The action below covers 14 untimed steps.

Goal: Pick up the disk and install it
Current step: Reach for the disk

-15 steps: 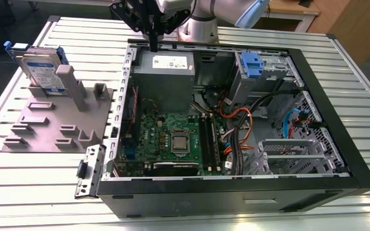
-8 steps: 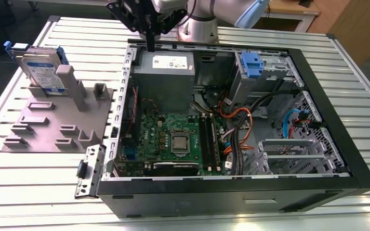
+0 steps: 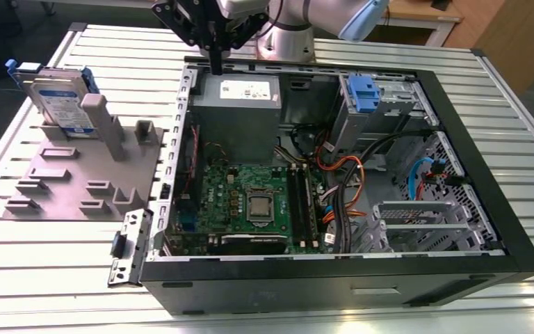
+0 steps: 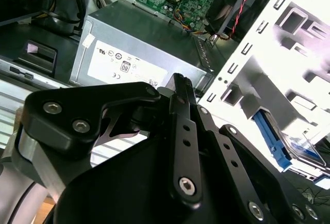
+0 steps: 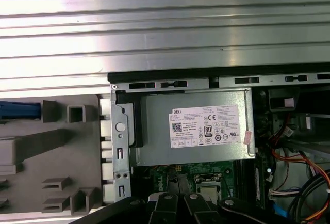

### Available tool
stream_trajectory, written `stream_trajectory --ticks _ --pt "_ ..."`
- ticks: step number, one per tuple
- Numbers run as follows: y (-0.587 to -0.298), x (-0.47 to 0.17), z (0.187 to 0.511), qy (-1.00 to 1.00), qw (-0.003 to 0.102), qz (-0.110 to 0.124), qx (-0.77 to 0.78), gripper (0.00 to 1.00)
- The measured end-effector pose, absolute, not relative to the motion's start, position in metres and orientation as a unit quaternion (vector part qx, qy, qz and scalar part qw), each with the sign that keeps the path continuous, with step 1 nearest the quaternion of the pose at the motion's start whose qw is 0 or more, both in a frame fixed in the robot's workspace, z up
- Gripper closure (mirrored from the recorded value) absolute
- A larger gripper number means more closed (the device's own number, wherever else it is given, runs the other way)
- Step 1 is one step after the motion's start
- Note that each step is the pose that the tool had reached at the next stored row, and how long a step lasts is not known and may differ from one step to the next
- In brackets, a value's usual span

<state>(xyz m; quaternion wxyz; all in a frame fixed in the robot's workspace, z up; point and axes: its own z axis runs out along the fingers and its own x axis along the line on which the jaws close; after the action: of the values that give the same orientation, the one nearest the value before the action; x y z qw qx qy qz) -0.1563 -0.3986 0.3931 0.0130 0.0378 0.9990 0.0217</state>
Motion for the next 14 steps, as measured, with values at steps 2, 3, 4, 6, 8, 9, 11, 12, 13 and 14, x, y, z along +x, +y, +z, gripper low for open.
stream_trajectory --ticks 2,3,4,6,8,9,11,12,13,14 --pt "-0.3986 -0.1564 0.3931 0.999 0.013 0.022 0.038 0.89" --pt "-0.3986 -0.1565 0.3931 0.999 0.013 0.022 0.038 0.89" --pt "-0.3986 -0.1565 0.3931 0.999 0.013 0.022 0.038 0.89" --pt "-0.3986 -0.1565 0.3931 0.999 0.013 0.022 0.038 0.89" --pt "-0.3986 -0.1565 0.3931 0.999 0.013 0.022 0.038 0.89" --pt "-0.3986 -0.1567 0.3931 0.999 0.013 0.022 0.038 0.89" --pt "-0.3986 -0.1578 0.3931 0.999 0.013 0.022 0.038 0.89" --pt "-0.3985 -0.1587 0.3931 0.999 0.013 0.022 0.038 0.89" --pt "-0.3983 -0.16 0.3931 0.999 0.013 0.022 0.038 0.89" --pt "-0.3982 -0.1614 0.3931 0.999 0.013 0.022 0.038 0.89"
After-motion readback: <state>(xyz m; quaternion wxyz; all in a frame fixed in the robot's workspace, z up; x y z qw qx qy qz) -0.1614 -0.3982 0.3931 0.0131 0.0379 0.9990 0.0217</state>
